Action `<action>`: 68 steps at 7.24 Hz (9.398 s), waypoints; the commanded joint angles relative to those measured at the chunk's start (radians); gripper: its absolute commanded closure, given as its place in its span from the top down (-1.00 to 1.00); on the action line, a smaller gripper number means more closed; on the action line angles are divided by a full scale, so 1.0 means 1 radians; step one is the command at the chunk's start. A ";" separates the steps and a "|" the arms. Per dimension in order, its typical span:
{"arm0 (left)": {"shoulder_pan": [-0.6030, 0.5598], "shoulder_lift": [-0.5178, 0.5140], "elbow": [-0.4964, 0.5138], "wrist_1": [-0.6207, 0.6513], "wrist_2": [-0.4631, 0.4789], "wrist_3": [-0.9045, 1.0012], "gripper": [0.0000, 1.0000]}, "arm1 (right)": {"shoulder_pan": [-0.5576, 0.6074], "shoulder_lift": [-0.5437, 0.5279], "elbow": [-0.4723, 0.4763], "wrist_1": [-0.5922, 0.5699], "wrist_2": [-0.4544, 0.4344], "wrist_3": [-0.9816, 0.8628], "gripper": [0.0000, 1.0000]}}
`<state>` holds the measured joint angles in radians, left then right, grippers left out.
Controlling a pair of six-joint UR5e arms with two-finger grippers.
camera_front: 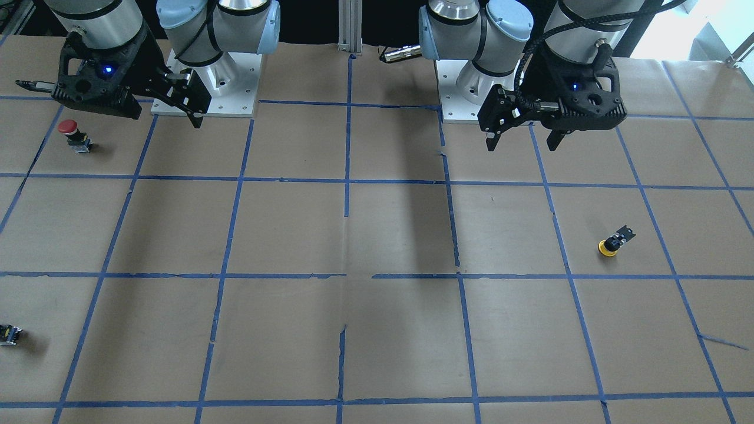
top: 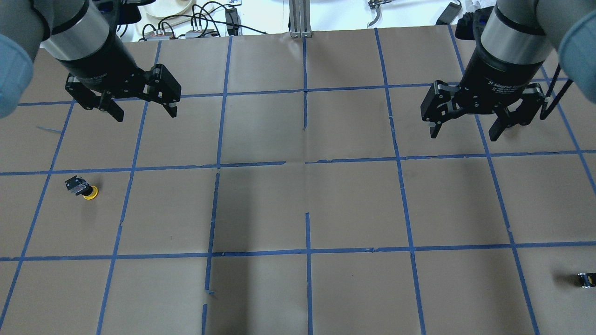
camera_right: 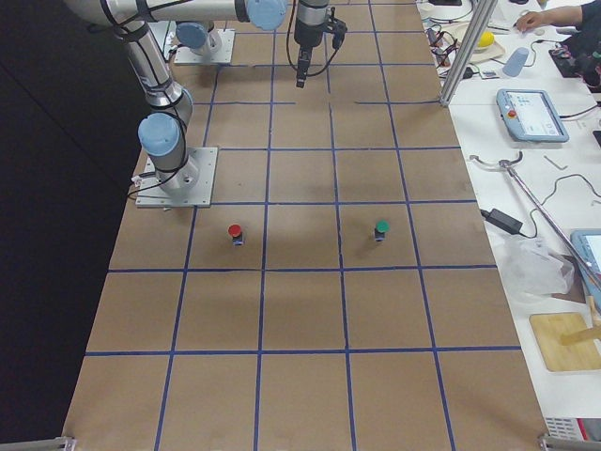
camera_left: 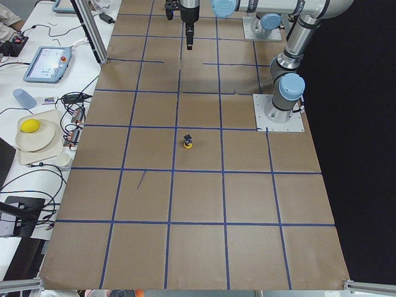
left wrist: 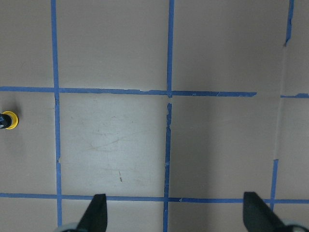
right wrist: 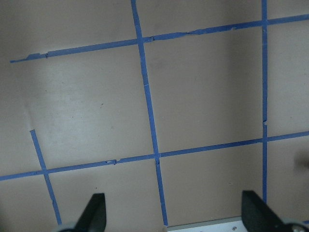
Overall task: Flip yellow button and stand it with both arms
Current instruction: 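Lower the left gripper onto the yellow button lying on its side, then close the left gripper on the yellow button's base and lift it, then carry the yellow button up toward the right gripper while the right gripper approaches, then close the right gripper on the yellow button cap while the left gripper holds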
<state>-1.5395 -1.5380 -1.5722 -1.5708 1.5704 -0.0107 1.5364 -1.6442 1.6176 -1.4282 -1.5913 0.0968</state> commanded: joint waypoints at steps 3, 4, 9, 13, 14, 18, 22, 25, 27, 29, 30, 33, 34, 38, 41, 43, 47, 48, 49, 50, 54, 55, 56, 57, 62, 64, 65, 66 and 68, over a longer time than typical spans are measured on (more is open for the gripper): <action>0.147 -0.008 -0.047 0.005 0.006 0.346 0.99 | 0.001 -0.002 0.001 0.000 0.002 -0.002 1.00; 0.226 -0.014 -0.083 0.049 0.002 0.485 0.99 | 0.001 -0.002 0.002 0.002 0.002 -0.002 1.00; 0.477 -0.120 -0.230 0.302 0.008 1.016 0.99 | 0.001 -0.002 0.001 0.000 0.002 -0.006 1.00; 0.622 -0.185 -0.369 0.486 0.000 1.377 0.99 | 0.001 -0.002 0.001 0.000 0.001 -0.005 1.00; 0.622 -0.186 -0.434 0.596 0.005 1.458 0.99 | 0.001 -0.003 0.001 0.000 0.002 -0.003 1.00; 0.628 -0.291 -0.440 0.730 -0.006 1.568 0.90 | 0.001 -0.006 0.002 0.002 0.001 -0.005 1.00; 0.628 -0.295 -0.445 0.729 -0.004 1.569 -0.31 | 0.001 -0.006 0.002 0.000 -0.003 -0.008 1.00; 0.610 -0.262 -0.439 0.694 -0.090 1.545 -0.45 | 0.001 -0.006 0.002 0.002 0.001 -0.002 1.00; 0.584 -0.197 -0.412 0.517 -0.186 1.388 -0.45 | -0.002 0.003 0.002 -0.003 0.001 -0.009 1.00; 0.482 -0.154 -0.315 0.274 -0.284 1.158 -0.44 | -0.009 0.033 0.002 -0.006 0.002 0.000 1.00; 0.446 -0.149 -0.260 0.155 -0.359 1.031 -0.44 | -0.009 0.034 -0.001 -0.018 0.005 0.003 1.00; 0.316 -0.122 -0.212 -0.001 -0.653 0.739 -0.44 | -0.070 0.044 -0.028 -0.052 0.262 0.157 1.00; 0.274 -0.102 -0.213 -0.006 -0.759 0.628 -0.44 | -0.073 0.044 -0.027 -0.052 0.305 0.240 1.00; 0.168 -0.027 -0.224 -0.041 -1.131 0.297 -0.44 | -0.075 0.113 -0.027 -0.225 0.604 0.574 1.00; 0.130 -0.031 -0.241 -0.034 -1.316 0.194 -0.44 | -0.062 0.110 -0.010 -0.242 0.821 0.757 0.99; 0.108 -0.031 -0.243 -0.031 -1.397 0.129 -0.44 | -0.061 0.109 -0.010 -0.242 0.922 0.787 0.99; 0.108 -0.036 -0.241 -0.023 -1.399 0.126 -0.44 | 0.026 0.109 -0.007 -0.291 1.007 0.879 0.98; 0.108 -0.037 -0.241 -0.021 -1.405 0.126 -0.44 | 0.045 0.110 0.001 -0.302 1.007 0.879 0.98; 0.108 -0.036 -0.241 -0.021 -1.417 0.126 -0.44 | 0.047 0.113 0.008 -0.304 1.007 0.879 0.98; 0.107 -0.039 -0.235 -0.021 -1.419 0.126 -0.44 | 0.047 0.115 0.010 -0.302 1.008 0.880 0.98; 0.108 -0.036 -0.242 -0.020 -1.416 0.130 -0.44 | 0.036 0.116 0.007 -0.302 1.079 0.926 0.94; 0.107 -0.036 -0.241 -0.020 -1.416 0.130 -0.44 | 0.033 0.118 0.008 -0.313 1.080 0.925 0.89; 0.107 -0.034 -0.241 -0.020 -1.416 0.129 -0.44 | 0.033 0.119 0.010 -0.313 1.079 0.922 0.78; 0.108 -0.033 -0.241 -0.020 -1.414 0.130 -0.44 | 0.033 0.130 0.010 -0.311 1.079 0.920 0.64; 0.107 -0.034 -0.241 -0.018 -1.412 0.135 -0.44 | 0.034 0.130 0.010 -0.305 1.080 0.925 -0.12; 0.107 -0.034 -0.241 -0.012 -1.409 0.135 -0.42 | 0.033 0.130 0.010 -0.307 1.082 0.925 -0.37; 0.108 -0.034 -0.241 -0.011 -1.411 0.135 -0.39 | 0.033 0.130 0.008 -0.307 1.080 0.925 -0.44; 0.107 -0.036 -0.239 -0.012 -1.408 0.123 0.35 | 0.033 0.130 0.010 -0.307 1.080 0.925 -0.46; 0.108 -0.042 -0.227 -0.012 -1.405 0.072 0.73 | 0.030 0.130 0.008 -0.307 1.079 0.926 -0.48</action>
<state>-1.4316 -1.5779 -1.8055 -1.5829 0.1643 0.0833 1.5673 -1.5147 1.6270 -1.7349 -0.5117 1.0226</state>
